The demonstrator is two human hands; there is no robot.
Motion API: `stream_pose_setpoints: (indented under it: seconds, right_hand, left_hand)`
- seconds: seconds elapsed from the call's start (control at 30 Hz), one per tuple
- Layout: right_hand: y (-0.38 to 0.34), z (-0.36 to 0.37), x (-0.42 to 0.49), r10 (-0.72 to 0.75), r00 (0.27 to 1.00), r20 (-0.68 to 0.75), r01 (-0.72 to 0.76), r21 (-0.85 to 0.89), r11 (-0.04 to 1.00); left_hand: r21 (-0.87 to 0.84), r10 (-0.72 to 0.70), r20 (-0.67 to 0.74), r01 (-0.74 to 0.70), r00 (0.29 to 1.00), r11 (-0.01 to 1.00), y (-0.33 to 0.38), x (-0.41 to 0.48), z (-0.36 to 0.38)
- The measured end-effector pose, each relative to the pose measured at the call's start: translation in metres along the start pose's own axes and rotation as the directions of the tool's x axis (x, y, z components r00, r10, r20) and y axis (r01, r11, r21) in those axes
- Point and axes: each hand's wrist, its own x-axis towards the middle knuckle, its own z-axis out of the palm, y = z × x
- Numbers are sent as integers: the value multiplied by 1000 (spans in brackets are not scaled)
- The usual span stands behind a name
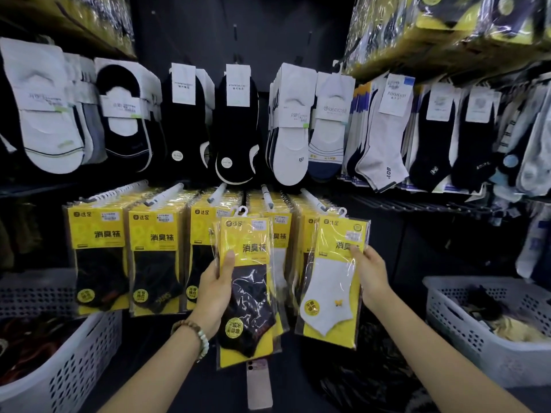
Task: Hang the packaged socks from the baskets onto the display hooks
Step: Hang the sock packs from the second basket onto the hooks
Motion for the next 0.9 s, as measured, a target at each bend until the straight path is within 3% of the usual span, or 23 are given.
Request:
stream_pose_setpoints:
  seconds: [0.3,0.43,0.53,0.63,0.7,0.77,0.83,0.9]
  right_hand:
    - [8,17,42,-26,986,165,45,-115,992]
    - [25,19,52,-62,998,27,66,-191,979]
    - [38,14,50,15,992,-128,-45,-236,971]
    - [42,11,35,0,979,-205,-60,-285,957]
    - [38,14,19,-8,991,-136,-22,-221,975]
    - [29,21,-2,20,999,51,-12,-159,987]
    - [20,31,-22,37,972,233,2,-164,986]
    - [17,41,-37,37,949,312,16,-167,986]
  left_hand:
    - [9,9,24,-9,1000,1000,-5,8,8]
    - [-9,14,48,-13,999,1000,-7,11,11]
    - [-15,12,52,-11,999,1000,-8,9,15]
    - [-46,3,47,-1,999,999,-11,6,17]
    - [-78,-18,46,22,999,997,-13,3,19]
    - [-104,-43,54,48,998,993,-13,0,23]
    - [-119,-58,68,66,996,991,-12,-4,28]
    - [-126,-67,62,74,996,989,-11,-7,34]
